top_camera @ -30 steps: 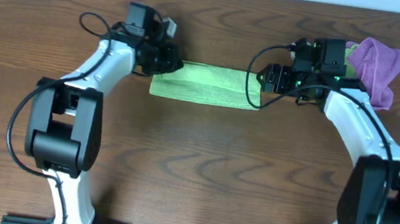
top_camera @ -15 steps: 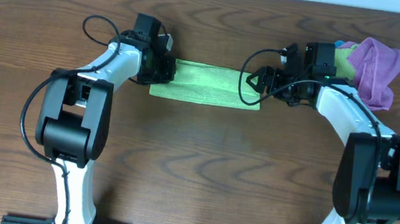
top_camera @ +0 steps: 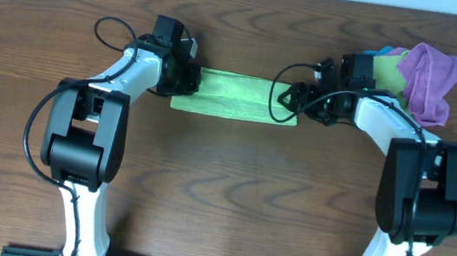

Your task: Fold the cloth

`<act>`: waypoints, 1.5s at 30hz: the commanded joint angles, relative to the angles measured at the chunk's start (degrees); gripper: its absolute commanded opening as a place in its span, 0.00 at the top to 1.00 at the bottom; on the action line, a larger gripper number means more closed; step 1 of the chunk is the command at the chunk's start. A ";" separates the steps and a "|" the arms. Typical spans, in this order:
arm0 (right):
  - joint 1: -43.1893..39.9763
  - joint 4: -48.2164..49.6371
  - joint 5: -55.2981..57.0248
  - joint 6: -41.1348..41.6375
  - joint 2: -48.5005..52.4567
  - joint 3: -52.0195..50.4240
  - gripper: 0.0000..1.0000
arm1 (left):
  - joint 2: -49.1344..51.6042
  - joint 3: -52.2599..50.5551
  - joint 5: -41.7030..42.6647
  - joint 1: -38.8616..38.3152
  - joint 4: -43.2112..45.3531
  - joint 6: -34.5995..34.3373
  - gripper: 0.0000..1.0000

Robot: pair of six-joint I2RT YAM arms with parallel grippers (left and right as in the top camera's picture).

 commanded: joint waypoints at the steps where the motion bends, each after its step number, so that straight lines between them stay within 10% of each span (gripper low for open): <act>1: 1.70 0.85 -0.24 1.03 2.19 -0.33 0.23 | 2.56 0.46 -1.92 -0.07 -0.44 0.11 0.94; 7: 3.98 4.22 -0.24 2.21 4.24 -0.33 0.39 | 2.56 0.46 -1.88 -0.07 -0.46 -0.24 0.94; 13: 4.46 6.93 1.90 2.16 4.15 -0.07 0.99 | 2.56 0.46 -1.90 -0.07 -1.09 -0.24 0.94; 45: 16.37 9.42 5.68 3.30 -6.62 6.21 0.99 | 2.54 1.22 -1.36 -0.07 -1.42 -1.38 0.94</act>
